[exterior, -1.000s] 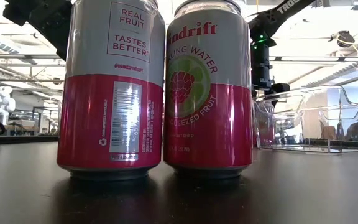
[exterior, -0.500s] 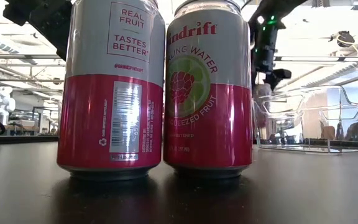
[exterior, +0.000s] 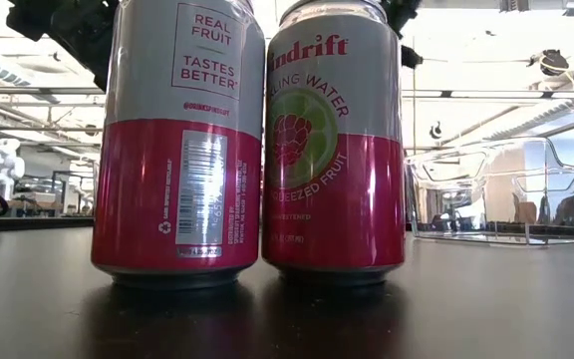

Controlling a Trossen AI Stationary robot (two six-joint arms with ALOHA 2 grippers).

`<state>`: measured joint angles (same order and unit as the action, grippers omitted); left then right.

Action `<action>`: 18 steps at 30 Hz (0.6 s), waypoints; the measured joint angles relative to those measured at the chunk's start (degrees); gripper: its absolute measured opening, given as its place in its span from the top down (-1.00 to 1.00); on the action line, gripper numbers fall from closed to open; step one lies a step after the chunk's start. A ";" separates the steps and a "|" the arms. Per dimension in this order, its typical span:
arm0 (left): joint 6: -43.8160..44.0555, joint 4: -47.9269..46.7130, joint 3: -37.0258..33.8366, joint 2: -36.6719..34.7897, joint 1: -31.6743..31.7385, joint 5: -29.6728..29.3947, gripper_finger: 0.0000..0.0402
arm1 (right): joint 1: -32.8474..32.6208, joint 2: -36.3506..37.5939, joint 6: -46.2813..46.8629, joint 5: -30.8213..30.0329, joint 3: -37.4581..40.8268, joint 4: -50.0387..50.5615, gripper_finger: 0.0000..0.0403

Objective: Sort soda cans
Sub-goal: Put the top right pink soda can into the middle transparent bin

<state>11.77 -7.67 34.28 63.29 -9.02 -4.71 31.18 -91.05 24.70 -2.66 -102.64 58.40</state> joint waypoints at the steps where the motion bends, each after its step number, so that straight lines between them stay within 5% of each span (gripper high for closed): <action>1: 0.00 -0.08 0.00 0.00 0.00 0.00 -0.83 | -0.77 -1.58 -0.24 0.01 -2.23 0.26 -0.40; 13: 1.47 -0.12 0.00 0.00 0.00 -0.01 -0.83 | -6.00 -28.07 -3.67 0.18 -32.00 12.29 -0.41; 18: 1.49 -0.09 0.00 0.00 0.00 -0.02 -0.83 | -6.18 -33.00 -3.08 2.76 -30.86 13.06 -0.41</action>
<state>13.26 -7.76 34.28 63.29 -9.02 -4.73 24.99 -124.05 21.62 0.10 -133.50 71.46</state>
